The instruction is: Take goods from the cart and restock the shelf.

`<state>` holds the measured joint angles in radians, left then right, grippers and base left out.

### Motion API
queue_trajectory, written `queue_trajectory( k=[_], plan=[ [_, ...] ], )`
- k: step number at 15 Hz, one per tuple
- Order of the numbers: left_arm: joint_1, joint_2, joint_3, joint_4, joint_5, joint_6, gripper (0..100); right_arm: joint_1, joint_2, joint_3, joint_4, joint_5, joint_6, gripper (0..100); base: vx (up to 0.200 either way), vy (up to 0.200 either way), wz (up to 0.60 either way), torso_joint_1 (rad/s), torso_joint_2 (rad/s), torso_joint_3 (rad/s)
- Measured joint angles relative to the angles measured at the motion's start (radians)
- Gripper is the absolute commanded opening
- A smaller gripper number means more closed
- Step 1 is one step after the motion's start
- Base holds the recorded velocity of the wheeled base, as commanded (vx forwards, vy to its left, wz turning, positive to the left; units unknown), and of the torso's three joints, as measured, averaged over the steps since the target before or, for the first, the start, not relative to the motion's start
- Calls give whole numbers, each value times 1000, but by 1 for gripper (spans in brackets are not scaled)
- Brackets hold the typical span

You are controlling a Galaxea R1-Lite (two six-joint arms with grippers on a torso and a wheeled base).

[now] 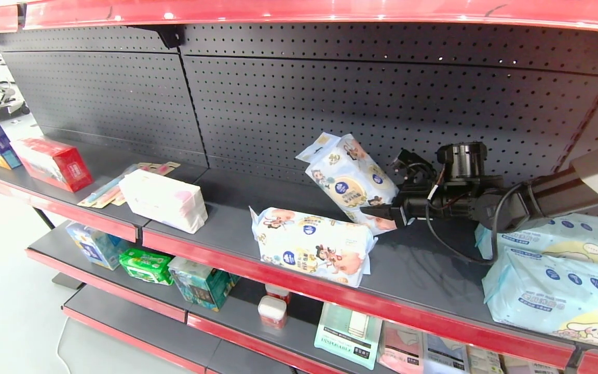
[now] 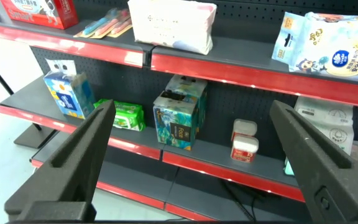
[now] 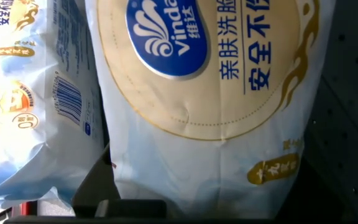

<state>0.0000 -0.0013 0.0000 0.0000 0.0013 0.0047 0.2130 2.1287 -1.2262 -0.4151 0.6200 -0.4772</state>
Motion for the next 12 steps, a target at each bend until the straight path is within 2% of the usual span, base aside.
queue_trajectory(
  k=[1,2,10,12],
  plan=[
    [0,0,0,0,0,0,100,0,2,-3,0,0,-3,0,0,0,0,0,0,0],
    [0,0,0,0,0,0,100,0,3,-4,0,1,-5,100,0,0,0,0,0,0],
    [0,0,0,0,0,0,100,0,4,3,-4,-6,-8,100,0,0,0,0,0,0],
    [0,0,0,0,0,0,100,0,-4,13,-7,-42,-7,100,0,0,0,0,0,0]
  ],
)
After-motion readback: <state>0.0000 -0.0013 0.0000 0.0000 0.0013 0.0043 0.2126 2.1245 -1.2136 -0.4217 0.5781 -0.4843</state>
